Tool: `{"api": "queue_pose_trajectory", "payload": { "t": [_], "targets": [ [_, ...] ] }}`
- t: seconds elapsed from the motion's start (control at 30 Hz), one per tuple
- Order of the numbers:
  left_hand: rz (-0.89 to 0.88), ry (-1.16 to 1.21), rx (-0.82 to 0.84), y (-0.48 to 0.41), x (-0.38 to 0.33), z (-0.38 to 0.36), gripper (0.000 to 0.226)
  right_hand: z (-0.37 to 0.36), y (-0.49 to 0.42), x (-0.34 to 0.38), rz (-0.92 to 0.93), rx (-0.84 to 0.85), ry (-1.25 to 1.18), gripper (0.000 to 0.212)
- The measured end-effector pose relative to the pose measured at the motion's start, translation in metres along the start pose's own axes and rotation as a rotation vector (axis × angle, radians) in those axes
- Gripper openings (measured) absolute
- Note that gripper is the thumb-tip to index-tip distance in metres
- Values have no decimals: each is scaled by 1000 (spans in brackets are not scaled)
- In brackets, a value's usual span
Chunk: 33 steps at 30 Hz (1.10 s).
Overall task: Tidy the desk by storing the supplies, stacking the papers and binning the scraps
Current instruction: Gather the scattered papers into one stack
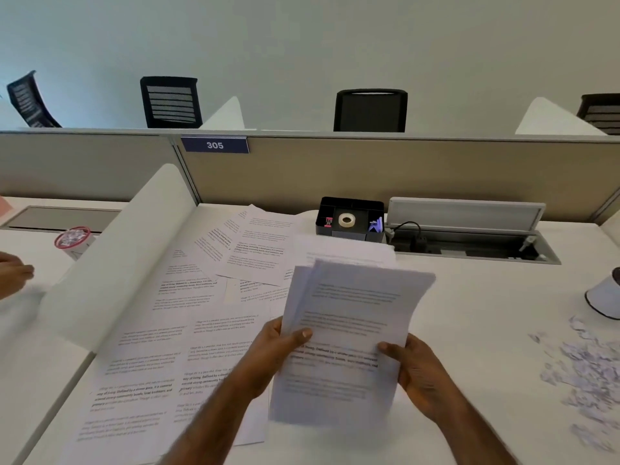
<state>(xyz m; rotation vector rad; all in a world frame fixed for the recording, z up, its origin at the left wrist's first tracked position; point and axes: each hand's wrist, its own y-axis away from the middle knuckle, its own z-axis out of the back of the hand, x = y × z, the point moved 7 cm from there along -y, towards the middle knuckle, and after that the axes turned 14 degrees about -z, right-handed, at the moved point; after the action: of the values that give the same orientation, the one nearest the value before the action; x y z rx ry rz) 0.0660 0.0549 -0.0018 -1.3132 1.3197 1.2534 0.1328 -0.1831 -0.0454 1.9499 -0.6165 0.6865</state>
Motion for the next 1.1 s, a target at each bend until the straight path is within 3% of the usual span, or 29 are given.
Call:
{"api": "queue_pose_trajectory", "payload": {
  "t": [0.17, 0.27, 0.37, 0.47, 0.6, 0.7, 0.8, 0.9, 0.97, 1.1],
  "targets": [
    [-91, -113, -105, 3, -22, -10, 39, -11, 21, 43, 274, -137, 161, 23],
    [-160, -109, -148, 8, -28, -11, 39, -15, 32, 56, 350, -86, 243, 26],
    [-140, -126, -112, 10, -18, -10, 49, -17, 26, 47, 268, -8, 283, 40],
    [-73, -172, -107, 13, -9, -15, 51, -12, 14, 35, 195, -63, 279, 33],
    [-57, -206, -161, 13, -8, -17, 37, -10, 12, 35, 195, -139, 270, 20],
    [-150, -205, -230, 16, -13, -14, 24, -13, 22, 47, 285, -130, 245, 17],
    [-239, -250, -218, 20, -21, -12, 38, -11, 32, 57, 362, -102, 328, 28],
    [-259, -288, -171, 23, -20, -14, 54, -13, 33, 54, 323, -26, 413, 49],
    [-232, -314, -171, 21, -17, -18, 53, -13, 31, 50, 296, -33, 460, 44],
    [-232, -353, -280, 15, -15, -18, 32, -6, 26, 52, 294, -210, 465, 23]
  ]
}}
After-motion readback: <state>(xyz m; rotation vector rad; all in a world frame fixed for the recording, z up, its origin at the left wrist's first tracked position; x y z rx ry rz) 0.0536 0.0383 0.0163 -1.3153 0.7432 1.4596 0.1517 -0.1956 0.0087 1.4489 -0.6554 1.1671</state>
